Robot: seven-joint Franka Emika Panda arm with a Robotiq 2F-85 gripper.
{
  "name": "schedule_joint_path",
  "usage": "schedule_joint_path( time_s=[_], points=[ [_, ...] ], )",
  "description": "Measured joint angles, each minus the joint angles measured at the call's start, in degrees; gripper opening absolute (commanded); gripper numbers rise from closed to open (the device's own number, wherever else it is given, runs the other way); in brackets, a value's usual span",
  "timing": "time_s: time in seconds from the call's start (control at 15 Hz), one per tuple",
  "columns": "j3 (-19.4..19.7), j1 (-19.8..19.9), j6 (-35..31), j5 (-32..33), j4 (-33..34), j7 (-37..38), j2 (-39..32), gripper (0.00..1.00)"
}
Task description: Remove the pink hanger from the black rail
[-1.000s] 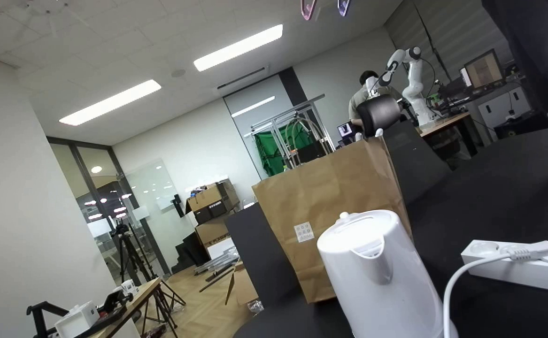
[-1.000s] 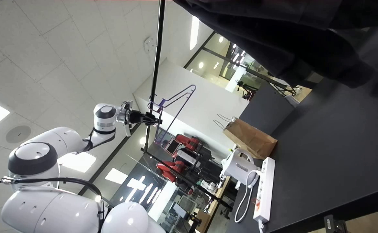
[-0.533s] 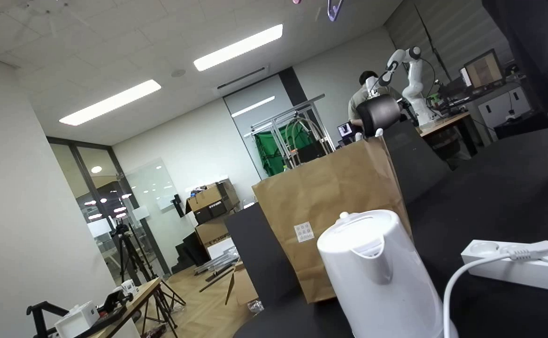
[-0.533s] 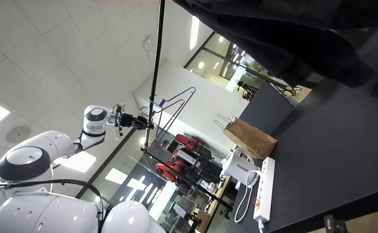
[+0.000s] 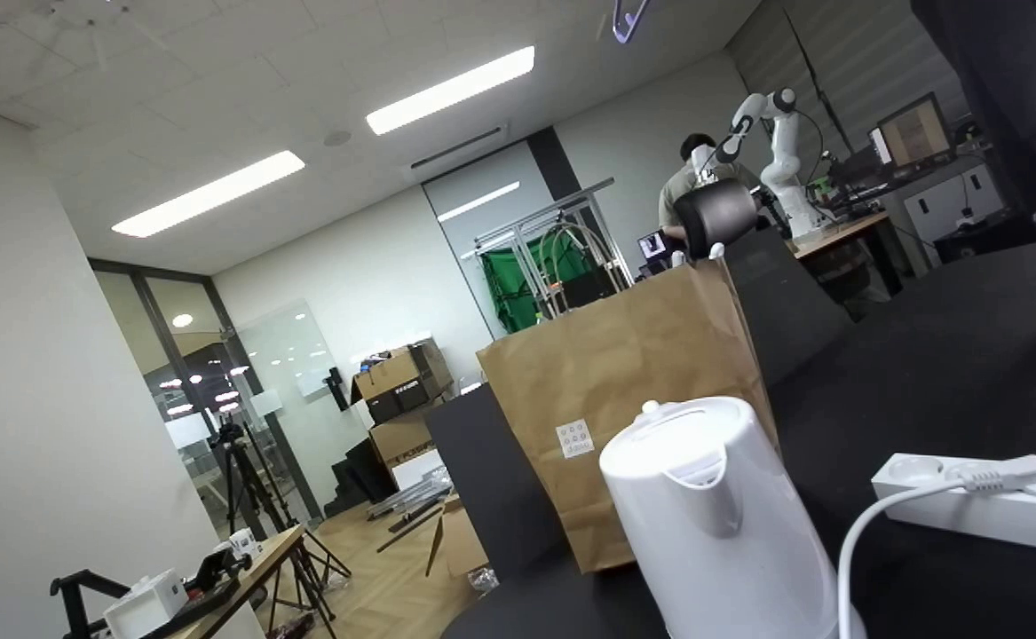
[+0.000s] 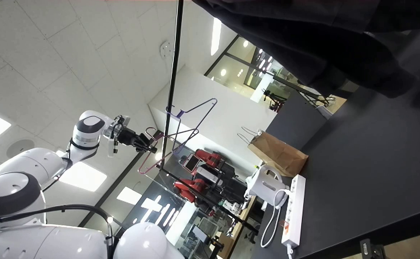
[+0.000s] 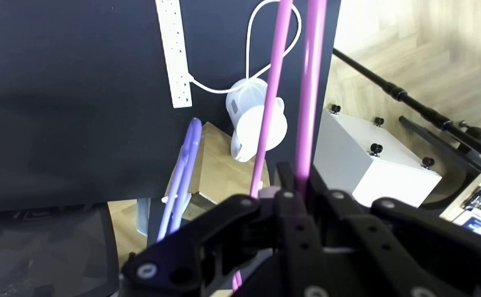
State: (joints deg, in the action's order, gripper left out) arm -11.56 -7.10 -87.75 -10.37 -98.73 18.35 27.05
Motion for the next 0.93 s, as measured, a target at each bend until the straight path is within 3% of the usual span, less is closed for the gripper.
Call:
schedule_joint_path(
  time_s=[0.4, 0.93],
  points=[
    [5.47, 0.02, 12.31, -5.7, 0.0, -10.96, 2.65, 0.02],
    [12.23, 2.92, 30.5, -6.32, 0.05, -18.05, 3.13, 0.02]
  ],
)
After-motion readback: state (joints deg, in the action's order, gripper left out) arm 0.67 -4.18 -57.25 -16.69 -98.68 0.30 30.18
